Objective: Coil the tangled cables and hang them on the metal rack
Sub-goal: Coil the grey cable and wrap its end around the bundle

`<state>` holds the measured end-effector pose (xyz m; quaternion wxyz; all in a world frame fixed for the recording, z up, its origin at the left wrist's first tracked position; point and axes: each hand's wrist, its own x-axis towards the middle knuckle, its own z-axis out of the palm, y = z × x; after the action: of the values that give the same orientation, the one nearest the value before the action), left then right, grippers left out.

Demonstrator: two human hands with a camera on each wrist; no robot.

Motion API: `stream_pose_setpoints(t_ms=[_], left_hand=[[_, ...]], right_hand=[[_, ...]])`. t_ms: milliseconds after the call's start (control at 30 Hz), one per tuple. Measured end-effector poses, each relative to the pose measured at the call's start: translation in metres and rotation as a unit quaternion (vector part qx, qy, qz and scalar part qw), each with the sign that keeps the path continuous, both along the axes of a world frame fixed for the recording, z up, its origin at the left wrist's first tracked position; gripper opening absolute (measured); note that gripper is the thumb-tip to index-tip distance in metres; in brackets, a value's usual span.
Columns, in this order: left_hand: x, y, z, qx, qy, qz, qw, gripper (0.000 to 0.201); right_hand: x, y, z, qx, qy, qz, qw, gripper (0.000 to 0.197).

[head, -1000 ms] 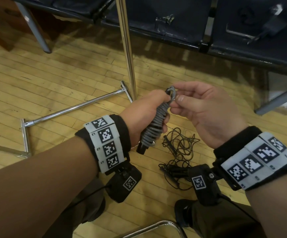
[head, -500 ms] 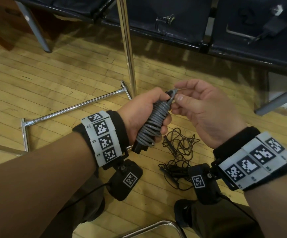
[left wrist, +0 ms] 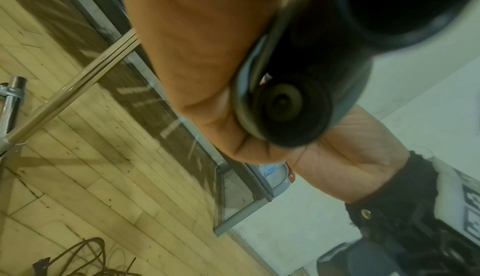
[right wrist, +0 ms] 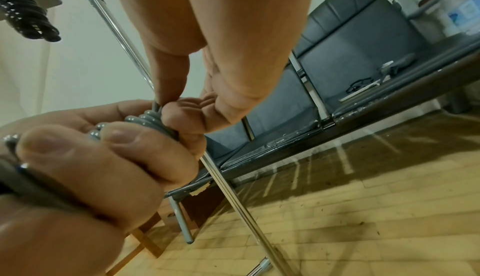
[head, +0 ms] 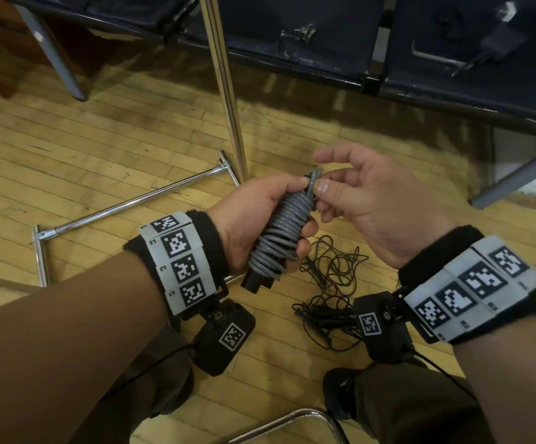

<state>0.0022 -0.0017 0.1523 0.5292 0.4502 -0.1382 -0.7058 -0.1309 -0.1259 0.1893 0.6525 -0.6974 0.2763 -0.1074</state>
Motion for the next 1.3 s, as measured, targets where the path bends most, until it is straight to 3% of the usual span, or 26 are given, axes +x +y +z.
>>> stream_pose_setpoints(t_ms=[200, 333, 500, 633, 700, 767, 833, 967, 1067, 1233, 1300], left_hand=[[-0.001, -0.001, 0.003, 0.012, -0.005, -0.011, 1.000, 0.045], [-0.001, -0.001, 0.003, 0.022, -0.001, 0.001, 1.000, 0.046], [-0.001, -0.002, 0.005, 0.007, 0.006, 0.015, 1.000, 0.045], [0.014, -0.001, 0.011, -0.048, -0.065, -0.018, 0.997, 0.035], [0.022, 0.002, 0.012, -0.047, -0.147, -0.027, 0.988, 0.040], [0.030, 0.006, 0.013, -0.041, -0.332, -0.067, 0.940, 0.041], [0.036, 0.011, 0.012, -0.025, -0.503, -0.109, 0.857, 0.039], [0.034, 0.015, 0.006, -0.027, -0.678, -0.149, 0.719, 0.040], [0.025, 0.011, 0.001, -0.037, -0.717, -0.114, 0.686, 0.040], [0.017, 0.006, -0.002, -0.040, -0.709, -0.091, 0.698, 0.035], [0.017, 0.005, -0.003, -0.034, -0.725, -0.099, 0.681, 0.036]], right_hand=[[-0.001, 0.001, 0.001, -0.089, 0.035, 0.022, 0.995, 0.039], [-0.002, -0.001, 0.001, -0.092, 0.034, 0.032, 0.995, 0.050], [0.000, -0.002, 0.002, -0.023, 0.015, 0.030, 0.999, 0.052], [-0.001, -0.007, 0.006, 0.066, -0.013, 0.022, 0.998, 0.049], [-0.003, -0.009, 0.007, 0.096, -0.010, 0.024, 0.995, 0.047], [-0.004, -0.010, 0.006, 0.135, -0.003, 0.021, 0.991, 0.046], [-0.004, -0.010, 0.007, 0.170, 0.008, 0.020, 0.985, 0.044], [-0.006, -0.015, 0.011, 0.205, 0.034, 0.023, 0.978, 0.039], [-0.005, -0.017, 0.009, 0.229, 0.033, -0.023, 0.973, 0.037], [-0.006, -0.012, 0.002, 0.308, -0.007, -0.091, 0.947, 0.035], [-0.006, -0.013, 0.002, 0.323, 0.006, -0.080, 0.943, 0.032]])
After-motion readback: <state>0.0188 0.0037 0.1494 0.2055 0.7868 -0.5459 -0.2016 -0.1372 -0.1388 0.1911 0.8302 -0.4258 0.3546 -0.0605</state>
